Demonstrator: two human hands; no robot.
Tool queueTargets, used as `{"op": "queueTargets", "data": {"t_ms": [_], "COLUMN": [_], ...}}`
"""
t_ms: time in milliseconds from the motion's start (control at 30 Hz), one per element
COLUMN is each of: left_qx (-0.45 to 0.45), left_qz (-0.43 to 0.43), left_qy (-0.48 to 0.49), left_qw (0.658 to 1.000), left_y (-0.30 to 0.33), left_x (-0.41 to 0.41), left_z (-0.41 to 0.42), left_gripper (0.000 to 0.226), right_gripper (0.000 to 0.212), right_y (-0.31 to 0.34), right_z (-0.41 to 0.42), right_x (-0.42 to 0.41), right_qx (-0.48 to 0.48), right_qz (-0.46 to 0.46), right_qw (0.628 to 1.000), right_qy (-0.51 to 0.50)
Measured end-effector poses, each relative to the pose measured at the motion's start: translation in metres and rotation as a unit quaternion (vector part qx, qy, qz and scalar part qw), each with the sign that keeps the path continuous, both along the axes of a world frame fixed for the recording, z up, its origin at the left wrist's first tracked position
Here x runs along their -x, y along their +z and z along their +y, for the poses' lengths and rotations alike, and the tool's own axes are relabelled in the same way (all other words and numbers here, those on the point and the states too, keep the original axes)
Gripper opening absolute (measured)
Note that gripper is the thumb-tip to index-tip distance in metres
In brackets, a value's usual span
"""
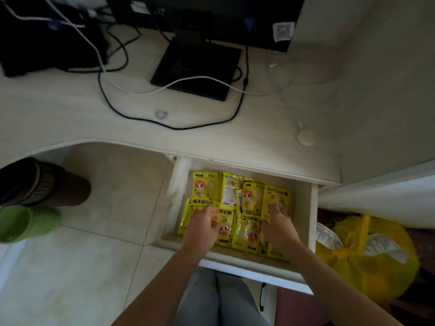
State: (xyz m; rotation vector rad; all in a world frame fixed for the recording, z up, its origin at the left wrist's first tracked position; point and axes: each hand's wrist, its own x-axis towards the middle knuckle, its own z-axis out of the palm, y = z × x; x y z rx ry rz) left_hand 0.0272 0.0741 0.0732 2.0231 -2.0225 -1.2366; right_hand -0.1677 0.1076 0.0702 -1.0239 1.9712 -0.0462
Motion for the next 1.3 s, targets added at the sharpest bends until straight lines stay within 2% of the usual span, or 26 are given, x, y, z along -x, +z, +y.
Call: {"op": "queueTargets", "data": {"t_ms": [167,333,567,967,1300], "left_qx": [0.018,0.048,0.092,0.127,0.151], "left_qz": [0.013,0.019,-0.020,-0.071,-0.117], "left_qy": [0.068,0.172,0.302,0.397,0.436], "left_qw": [0.997,0.984,0.948,0.906,0.880], "left_y": [0.026,0.036,0.045,0.066,0.077], "left_x": [-0.044,-0.097,-0.191,-0.377,-0.491], "left_z": [0.023,0.048,0.082,0.120,0.101], "left_gripper": [0.034,0.034,0.036,0.033,0.031], "right_gripper": [0.051,0.047,0.044,0.043,0.039], "right_y": [0.024,0.044,0.060,0.069,0.082], "right_z": [-0.008,-0.020,-0.029,-0.026,-0.067], "right_x": [-0.052,-0.118,-0.225,-0.415,-0.531], "right_qx": [0.040,0.075,0.146,0.164,0.204], "right_qz": [0.021,0.031,0.008,-0.020,-0.049], "right_qw": [0.987,0.955,0.905,0.858,0.843], "right_qy": [0.152,0.286,0.400,0.486,0.495]}}
